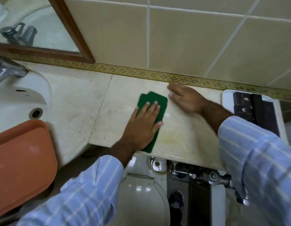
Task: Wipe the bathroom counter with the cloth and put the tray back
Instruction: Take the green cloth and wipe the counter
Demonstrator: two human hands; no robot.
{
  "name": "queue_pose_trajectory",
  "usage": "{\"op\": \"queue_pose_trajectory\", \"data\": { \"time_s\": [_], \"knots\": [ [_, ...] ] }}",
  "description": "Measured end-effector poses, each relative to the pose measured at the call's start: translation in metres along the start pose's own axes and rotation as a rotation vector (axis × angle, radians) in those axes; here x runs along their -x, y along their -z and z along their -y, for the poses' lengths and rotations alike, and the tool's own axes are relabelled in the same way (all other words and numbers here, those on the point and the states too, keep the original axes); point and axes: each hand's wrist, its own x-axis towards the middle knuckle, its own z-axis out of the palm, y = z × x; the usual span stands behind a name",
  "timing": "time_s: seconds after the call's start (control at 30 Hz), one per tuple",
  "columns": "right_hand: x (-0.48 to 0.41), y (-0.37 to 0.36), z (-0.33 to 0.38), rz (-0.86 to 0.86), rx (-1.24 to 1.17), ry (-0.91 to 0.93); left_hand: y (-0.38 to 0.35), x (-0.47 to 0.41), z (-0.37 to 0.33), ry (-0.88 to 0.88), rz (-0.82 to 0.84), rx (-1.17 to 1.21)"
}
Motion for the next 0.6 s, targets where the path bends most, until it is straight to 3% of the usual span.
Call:
{"op": "queue_pose_trajectory", "data": {
  "time_s": [0.07,0.13,0.2,0.27,0.43,0.6],
  "knots": [
    [0.014,0.000,0.026,-0.318,-0.084,-0.097,0.010,0.002,0.012,0.070,-0.070,0.199],
    [0.033,-0.022,0.068,-0.484,-0.138,-0.096,0.018,0.002,0.053,0.286,-0.216,0.247],
    [0.041,-0.059,0.111,-0.383,-0.088,-0.040,0.019,0.007,0.089,0.389,-0.259,0.066],
    [0.040,-0.099,0.135,-0.262,0.029,-0.080,0.012,0.007,0.098,0.371,-0.261,-0.042],
    [0.037,-0.126,0.113,-0.374,0.091,-0.144,0.008,0.005,0.099,0.349,-0.277,-0.098],
    [0.086,-0.114,0.066,-0.447,0.085,-0.445,0.008,0.004,0.100,0.331,-0.273,-0.112]
  ]
}}
